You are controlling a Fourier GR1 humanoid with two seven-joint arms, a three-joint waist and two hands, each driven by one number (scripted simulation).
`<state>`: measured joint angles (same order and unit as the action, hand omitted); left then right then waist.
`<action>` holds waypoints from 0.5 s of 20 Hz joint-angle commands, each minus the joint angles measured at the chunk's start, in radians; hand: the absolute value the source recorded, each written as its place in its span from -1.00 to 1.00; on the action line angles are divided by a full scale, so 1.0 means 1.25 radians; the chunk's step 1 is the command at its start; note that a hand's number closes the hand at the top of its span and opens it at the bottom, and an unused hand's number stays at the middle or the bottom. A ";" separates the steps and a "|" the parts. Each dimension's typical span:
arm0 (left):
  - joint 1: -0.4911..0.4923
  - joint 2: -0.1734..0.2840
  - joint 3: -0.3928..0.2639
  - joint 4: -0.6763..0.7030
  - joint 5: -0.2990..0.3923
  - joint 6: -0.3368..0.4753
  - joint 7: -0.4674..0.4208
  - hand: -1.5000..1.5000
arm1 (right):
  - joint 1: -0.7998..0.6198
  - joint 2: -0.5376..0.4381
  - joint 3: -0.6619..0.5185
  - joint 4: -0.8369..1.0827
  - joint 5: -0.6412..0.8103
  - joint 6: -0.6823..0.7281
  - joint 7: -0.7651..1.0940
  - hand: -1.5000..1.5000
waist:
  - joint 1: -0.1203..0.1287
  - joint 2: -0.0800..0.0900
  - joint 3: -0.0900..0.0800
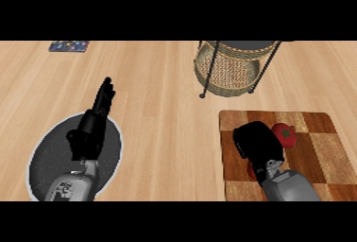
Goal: Pick the bell pepper from the cutting board and place it in the tiered basket
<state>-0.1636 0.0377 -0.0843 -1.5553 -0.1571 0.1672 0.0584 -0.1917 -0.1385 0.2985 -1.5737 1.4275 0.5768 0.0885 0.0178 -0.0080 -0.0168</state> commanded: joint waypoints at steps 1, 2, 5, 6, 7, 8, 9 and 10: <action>0.021 -0.014 -0.027 -0.001 -0.013 0.001 -0.012 0.00 | -0.051 0.105 0.058 0.045 0.039 0.022 0.274 1.00 | 0.019 0.008 0.012; 0.024 -0.005 -0.020 -0.016 -0.005 -0.007 -0.012 0.00 | -0.096 0.106 0.061 0.050 0.010 0.036 0.329 1.00 | 0.026 0.008 0.013; -0.015 -0.005 -0.005 0.020 0.001 -0.007 -0.019 0.00 | -0.176 0.109 0.125 0.079 -0.064 0.011 0.492 1.00 | 0.022 0.011 0.013; -0.008 -0.005 -0.004 0.018 0.002 -0.008 -0.012 0.00 | -0.192 0.109 0.140 0.072 -0.085 0.000 0.546 1.00 | 0.020 0.010 0.013; 0.012 -0.009 -0.005 0.029 -0.003 -0.001 -0.037 0.00 | -0.191 0.110 0.172 0.052 -0.108 -0.021 0.588 1.00 | 0.011 0.008 0.013; -0.021 -0.008 -0.006 0.000 -0.008 0.004 0.020 0.00 | -0.263 0.110 0.128 0.067 -0.128 0.005 0.607 1.00 | 0.012 0.008 0.013; 0.000 -0.019 -0.014 0.006 -0.014 0.014 -0.006 0.00 | -0.260 0.110 0.186 0.033 -0.156 0.010 0.678 1.00 | 0.011 0.006 0.013; -0.006 -0.007 0.012 0.037 -0.004 0.011 -0.035 0.00 | -0.303 0.110 0.166 0.057 -0.158 -0.025 0.692 1.00 | 0.010 0.008 0.013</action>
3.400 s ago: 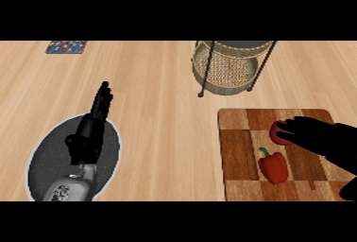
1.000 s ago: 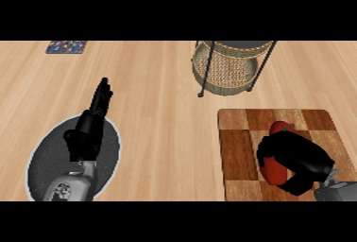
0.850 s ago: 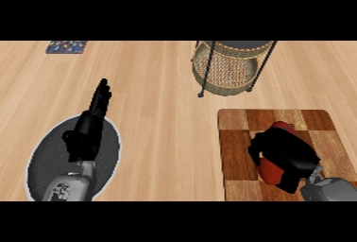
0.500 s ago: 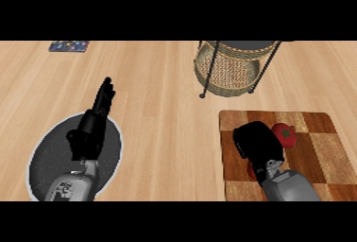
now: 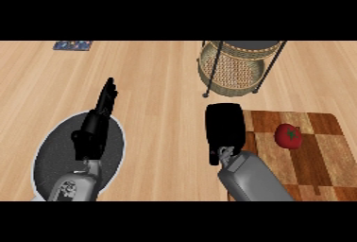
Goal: Pick the bell pepper from the cutting board and place it in the tiered basket
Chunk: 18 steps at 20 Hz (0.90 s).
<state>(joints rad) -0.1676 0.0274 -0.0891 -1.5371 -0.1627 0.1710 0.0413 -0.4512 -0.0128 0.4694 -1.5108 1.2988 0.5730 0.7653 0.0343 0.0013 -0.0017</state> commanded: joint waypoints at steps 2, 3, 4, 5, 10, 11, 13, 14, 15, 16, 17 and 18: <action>0.017 0.008 0.013 0.011 0.006 -0.004 -0.022 0.00 | -0.095 0.010 0.061 -0.095 -0.079 0.024 0.224 1.00 | -0.015 -0.003 0.001; 0.021 0.029 0.019 -0.022 0.023 -0.031 -0.007 0.00 | -0.189 0.010 0.018 -0.067 -0.106 0.051 0.243 1.00 | -0.003 -0.004 0.001; 0.005 -0.001 0.017 0.032 0.009 -0.001 -0.026 0.00 | -0.181 0.010 0.024 -0.127 -0.099 0.059 0.252 1.00 | -0.019 -0.004 0.000; 0.022 0.010 0.004 -0.043 0.006 -0.007 0.028 0.00 | -0.220 0.010 -0.022 -0.115 -0.086 0.065 0.227 1.00 | -0.015 -0.005 0.001; 0.026 -0.006 -0.002 0.005 -0.002 0.001 -0.008 0.00 | -0.388 0.010 -0.080 -0.156 -0.180 0.134 0.335 1.00 | -0.013 -0.006 0.000; 0.041 0.000 -0.003 -0.019 0.001 -0.005 0.004 0.00 | -0.413 0.010 -0.122 -0.165 -0.188 0.168 0.322 1.00 | -0.016 -0.008 0.000; 0.039 0.012 0.006 -0.019 0.010 -0.018 -0.008 0.00 | -0.465 0.010 -0.152 -0.146 -0.213 0.200 0.337 1.00 | -0.017 -0.008 0.000; -0.023 -0.008 0.014 0.013 -0.002 0.012 0.028 0.00 | -0.492 0.010 -0.165 -0.121 -0.194 0.193 0.324 1.00 | -0.025 -0.005 0.000; 0.036 0.001 0.007 -0.006 0.008 -0.008 -0.008 0.00 | -0.515 0.010 -0.201 -0.086 -0.190 0.183 0.309 1.00 | -0.017 -0.005 0.000; -0.011 0.028 0.036 -0.009 0.029 -0.030 0.033 0.00 | -0.527 0.010 -0.219 -0.102 -0.221 0.180 0.326 1.00 | -0.020 -0.006 0.000; 0.015 0.014 0.017 -0.016 -0.002 -0.002 0.010 0.00 | -0.547 0.010 -0.264 -0.120 -0.215 0.216 0.311 1.00 | -0.026 -0.007 0.000; 0.014 0.002 0.011 -0.006 0.001 0.000 0.003 0.00 | -0.571 0.010 -0.257 -0.085 -0.253 0.172 0.333 1.00 | -0.018 -0.005 0.000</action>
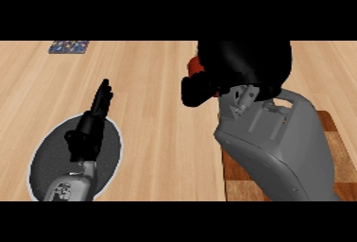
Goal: Pick the bell pepper from the cutting board and place it in the tiered basket
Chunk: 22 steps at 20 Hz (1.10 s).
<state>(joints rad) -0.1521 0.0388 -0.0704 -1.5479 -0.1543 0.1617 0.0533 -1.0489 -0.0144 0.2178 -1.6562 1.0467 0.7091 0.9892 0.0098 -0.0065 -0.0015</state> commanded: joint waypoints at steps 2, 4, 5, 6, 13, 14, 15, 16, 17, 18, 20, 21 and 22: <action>0.002 -0.017 -0.022 -0.007 -0.014 0.007 -0.002 0.00 | -0.117 0.011 -0.116 0.097 -0.066 -0.038 0.129 1.00 | 0.010 0.004 0.000; -0.026 0.008 0.012 0.003 0.001 -0.004 -0.004 0.00 | -0.122 0.011 -0.124 0.107 -0.096 -0.091 0.138 1.00 | 0.010 0.005 0.000; -0.010 -0.010 -0.008 -0.002 0.001 -0.005 -0.010 0.00 | -0.133 0.011 -0.120 0.160 -0.092 -0.128 0.138 1.00 | 0.014 0.006 0.000; -0.025 -0.009 0.004 0.032 -0.008 0.008 -0.018 0.00 | -0.134 0.011 -0.116 0.167 -0.062 -0.129 0.117 1.00 | 0.004 0.007 0.000; 0.020 -0.030 -0.022 -0.006 -0.019 0.026 -0.024 0.00 | -0.212 -0.033 -0.180 0.320 0.005 -0.146 0.013 1.00 | 0.002 0.006 0.001; -0.024 -0.022 -0.010 0.001 -0.023 0.023 0.008 0.00 | -0.162 -0.059 -0.163 0.318 0.020 -0.158 -0.027 1.00 | -0.002 0.007 0.001; 0.006 -0.012 -0.014 -0.039 -0.016 0.009 0.018 0.00 | -0.219 -0.041 -0.168 0.387 0.037 -0.174 -0.010 1.00 | 0.007 0.007 0.001; -0.009 -0.016 -0.003 0.019 -0.015 0.013 -0.025 0.00 | -0.212 -0.061 -0.181 0.427 0.039 -0.218 -0.058 1.00 | 0.006 0.010 0.000; 0.016 -0.011 -0.008 -0.006 -0.005 -0.001 -0.008 0.00 | -0.158 -0.078 -0.178 0.388 0.039 -0.232 -0.090 1.00 | 0.002 0.008 0.001; -0.004 -0.003 -0.002 -0.023 -0.006 -0.004 0.021 0.00 | -0.230 -0.067 -0.179 0.455 0.057 -0.222 -0.061 1.00 | 0.007 0.008 0.001; -0.003 -0.018 -0.020 -0.034 -0.023 0.011 0.016 0.00 | -0.205 -0.098 -0.180 0.480 0.064 -0.265 -0.128 1.00 | 0.006 0.008 0.001; 0.010 0.000 0.004 -0.003 -0.001 -0.009 -0.015 0.00 | -0.181 -0.091 -0.163 0.518 0.086 -0.301 -0.141 1.00 | 0.008 0.011 0.000; 0.017 -0.030 -0.045 -0.008 -0.035 0.052 -0.017 0.00 | -0.209 -0.125 -0.193 0.465 0.055 -0.207 -0.125 1.00 | -0.002 0.006 0.001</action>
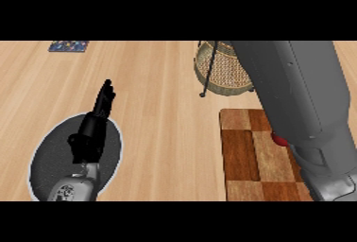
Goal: Pick the bell pepper from the cutting board and place it in the tiered basket
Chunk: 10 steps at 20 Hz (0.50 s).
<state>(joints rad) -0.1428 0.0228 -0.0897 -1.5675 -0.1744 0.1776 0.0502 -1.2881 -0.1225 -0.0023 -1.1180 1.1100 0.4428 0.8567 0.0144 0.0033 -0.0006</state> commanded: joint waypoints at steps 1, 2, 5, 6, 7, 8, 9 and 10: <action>-0.005 0.001 0.005 -0.009 0.006 -0.006 0.012 0.00 | -0.029 -0.039 -0.016 0.110 0.022 -0.056 -0.049 1.00 | 0.002 0.000 0.000; 0.006 0.029 0.033 -0.015 0.027 -0.027 -0.008 0.00 | 0.002 -0.033 0.005 0.086 0.035 -0.053 -0.040 1.00 | -0.001 -0.001 0.000; 0.005 -0.017 -0.019 0.009 -0.031 0.028 -0.012 0.00 | -0.030 -0.047 -0.049 0.193 0.011 -0.099 -0.081 1.00 | 0.003 0.002 0.000; 0.023 0.011 -0.002 -0.052 0.000 -0.008 0.032 0.00 | 0.026 -0.018 -0.090 0.144 -0.003 -0.161 -0.010 1.00 | 0.006 0.000 0.001; 0.031 -0.017 -0.021 -0.006 -0.022 0.029 -0.024 0.00 | 0.021 0.006 -0.135 0.119 -0.029 -0.203 0.030 -1.00 | 0.003 0.002 0.001; -0.012 0.000 0.001 -0.024 -0.010 0.009 0.032 0.00 | 0.056 -0.024 -0.136 0.150 -0.036 -0.214 -0.031 -1.00 | 0.000 0.002 0.001; 0.005 0.018 0.009 -0.018 0.014 -0.024 0.010 0.00 | 0.054 -0.021 -0.153 0.150 -0.061 -0.213 -0.045 -1.00 | 0.000 0.001 0.001; -0.038 0.003 0.011 0.023 0.002 -0.008 0.016 0.00 | 0.044 0.015 -0.142 0.153 -0.062 -0.215 -0.024 -1.00 | -0.005 0.001 0.000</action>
<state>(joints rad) -0.1443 0.0271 -0.0873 -1.5761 -0.1766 0.1750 0.0586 -1.2499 -0.1395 -0.1294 -0.9515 1.0762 0.2355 0.8192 0.0143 0.0046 0.0002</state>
